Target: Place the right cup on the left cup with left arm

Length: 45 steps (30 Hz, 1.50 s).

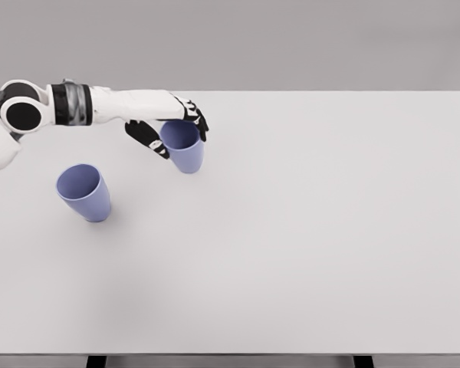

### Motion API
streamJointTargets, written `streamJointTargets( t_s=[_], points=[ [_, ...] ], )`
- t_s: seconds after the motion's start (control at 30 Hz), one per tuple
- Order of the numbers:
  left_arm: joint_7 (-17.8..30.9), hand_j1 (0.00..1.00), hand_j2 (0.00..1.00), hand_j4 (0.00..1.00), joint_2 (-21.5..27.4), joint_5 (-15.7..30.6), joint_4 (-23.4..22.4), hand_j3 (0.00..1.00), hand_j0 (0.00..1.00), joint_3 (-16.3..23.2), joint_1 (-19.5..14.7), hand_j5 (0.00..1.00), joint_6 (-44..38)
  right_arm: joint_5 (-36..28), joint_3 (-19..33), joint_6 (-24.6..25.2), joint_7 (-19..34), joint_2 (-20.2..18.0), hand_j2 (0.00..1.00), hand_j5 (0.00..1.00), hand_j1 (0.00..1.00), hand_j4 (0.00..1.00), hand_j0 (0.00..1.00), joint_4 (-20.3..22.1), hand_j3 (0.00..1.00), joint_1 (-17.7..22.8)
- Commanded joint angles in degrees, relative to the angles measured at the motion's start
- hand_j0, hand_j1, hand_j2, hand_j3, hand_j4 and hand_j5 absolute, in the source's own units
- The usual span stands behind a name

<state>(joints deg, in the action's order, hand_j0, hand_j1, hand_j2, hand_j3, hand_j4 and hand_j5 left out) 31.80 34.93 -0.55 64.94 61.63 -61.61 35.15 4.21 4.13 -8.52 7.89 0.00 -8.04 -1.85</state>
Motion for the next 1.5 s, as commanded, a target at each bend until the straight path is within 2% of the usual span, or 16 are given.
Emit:
streamJointTargets(
  t_s=[0.0, 0.2, 0.53, 0.73, 1.03, 1.2, 1.27, 1.47],
  points=[
    [0.0, 0.62, 0.62, 0.62, 1.4, 1.2, 1.7, 0.62, 0.62, -0.2, 0.0, 0.62, -0.2, 0.0, 0.0, 0.0, -0.1, 0.0, 1.0, 1.0, 1.0, 1.0, 1.0, 0.0, 1.0, 0.0],
    [0.0, 0.62, 0.62, 0.62, 9.7, 7.0, 9.9, 0.62, 0.62, -0.6, -0.4, 0.62, -0.2, 0.0, 0.0, 0.0, 0.0, 0.0, 1.0, 1.0, 1.0, 1.0, 1.0, 0.0, 1.0, 0.0],
    [0.0, 0.62, 0.62, 0.62, 17.5, 9.6, 16.4, 0.62, 0.62, -1.5, -0.5, 0.62, -0.2, 0.0, 0.0, 0.0, 0.0, 0.0, 1.0, 1.0, 1.0, 1.0, 1.0, 0.0, 1.0, 0.0],
    [0.0, 0.62, 0.62, 0.62, 23.3, 11.7, 20.9, 0.62, 0.62, -3.6, -0.5, 0.62, -0.2, 0.0, 0.0, 0.0, -0.1, 0.0, 1.0, 1.0, 1.0, 1.0, 1.0, 0.0, 1.0, 0.0],
    [-0.1, 0.63, 0.63, 0.63, 32.3, 14.9, 24.7, 0.63, 0.63, -5.4, -0.6, 0.63, -0.2, 0.0, 0.0, 0.0, -0.1, 0.0, 1.0, 1.0, 1.0, 1.0, 1.0, 0.0, 1.0, 0.0],
    [0.3, 0.63, 0.63, 0.63, 34.4, 15.0, 24.7, 0.63, 0.63, -5.4, -0.6, 0.63, -0.2, 0.0, 0.0, 0.0, 0.0, 0.0, 1.0, 1.0, 1.0, 1.0, 1.0, 0.0, 1.0, 0.0],
    [3.2, 0.63, 0.63, 0.63, 34.9, 15.5, 25.1, 0.63, 0.63, -5.4, -0.5, 0.63, -0.2, 0.0, 0.0, 0.0, -0.1, 0.0, 1.0, 1.0, 1.0, 1.0, 1.0, 0.0, 1.0, 0.0],
    [3.2, 0.64, 0.64, 0.64, 36.6, 15.8, 25.6, 0.64, 0.64, -5.4, -0.4, 0.64, -0.2, 0.0, 0.0, 0.0, -0.1, 0.0, 1.0, 1.0, 1.0, 1.0, 1.0, 0.0, 1.0, 0.0]
  ],
)
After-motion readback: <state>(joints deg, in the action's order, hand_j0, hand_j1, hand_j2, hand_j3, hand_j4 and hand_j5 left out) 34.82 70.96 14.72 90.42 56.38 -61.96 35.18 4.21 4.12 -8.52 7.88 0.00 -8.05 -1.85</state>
